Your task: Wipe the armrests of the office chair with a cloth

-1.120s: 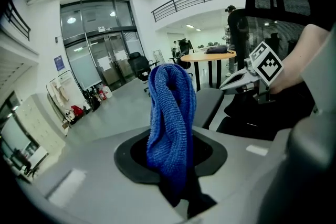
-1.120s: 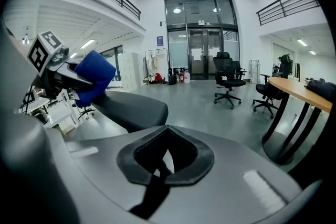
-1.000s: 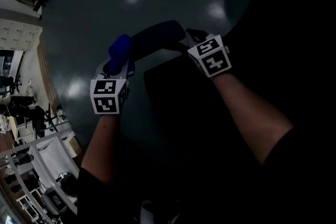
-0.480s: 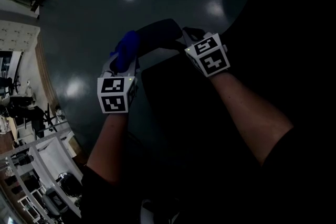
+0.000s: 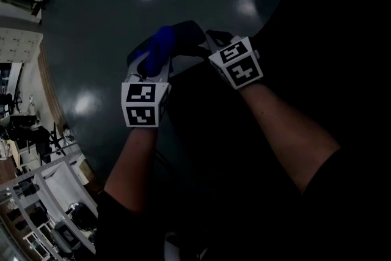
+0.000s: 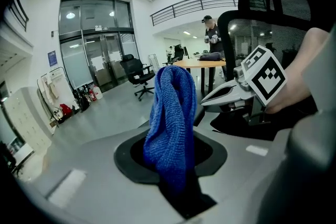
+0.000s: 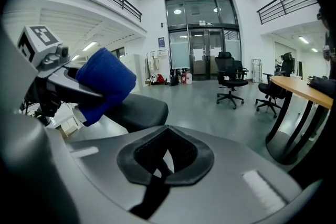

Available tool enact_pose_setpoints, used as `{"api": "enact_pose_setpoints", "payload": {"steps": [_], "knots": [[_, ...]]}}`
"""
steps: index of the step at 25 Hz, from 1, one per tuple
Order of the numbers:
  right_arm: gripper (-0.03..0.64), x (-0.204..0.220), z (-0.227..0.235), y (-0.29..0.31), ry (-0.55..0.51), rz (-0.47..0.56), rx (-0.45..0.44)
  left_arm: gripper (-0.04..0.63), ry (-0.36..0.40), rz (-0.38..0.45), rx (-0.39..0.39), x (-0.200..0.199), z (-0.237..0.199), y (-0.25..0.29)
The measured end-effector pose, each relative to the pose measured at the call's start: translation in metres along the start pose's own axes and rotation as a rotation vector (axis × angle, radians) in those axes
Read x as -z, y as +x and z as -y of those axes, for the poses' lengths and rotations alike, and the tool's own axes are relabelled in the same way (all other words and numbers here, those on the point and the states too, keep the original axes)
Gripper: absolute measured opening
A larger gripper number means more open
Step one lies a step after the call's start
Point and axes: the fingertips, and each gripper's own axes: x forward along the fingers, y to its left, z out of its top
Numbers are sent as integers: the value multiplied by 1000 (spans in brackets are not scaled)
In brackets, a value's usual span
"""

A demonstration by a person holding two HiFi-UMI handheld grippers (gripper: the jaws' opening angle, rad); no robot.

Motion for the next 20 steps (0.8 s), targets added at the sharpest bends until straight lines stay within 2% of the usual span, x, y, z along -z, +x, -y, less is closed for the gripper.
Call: {"api": "enact_pose_setpoints", "payload": {"steps": [11,20], "knots": [[-9,-1,-6,-1,52,-5,-11,122,-17,32,59,-26,37,23],[0,-2,-20,-15,87,24,-32,122,11,46,116,-43,67,34]]}}
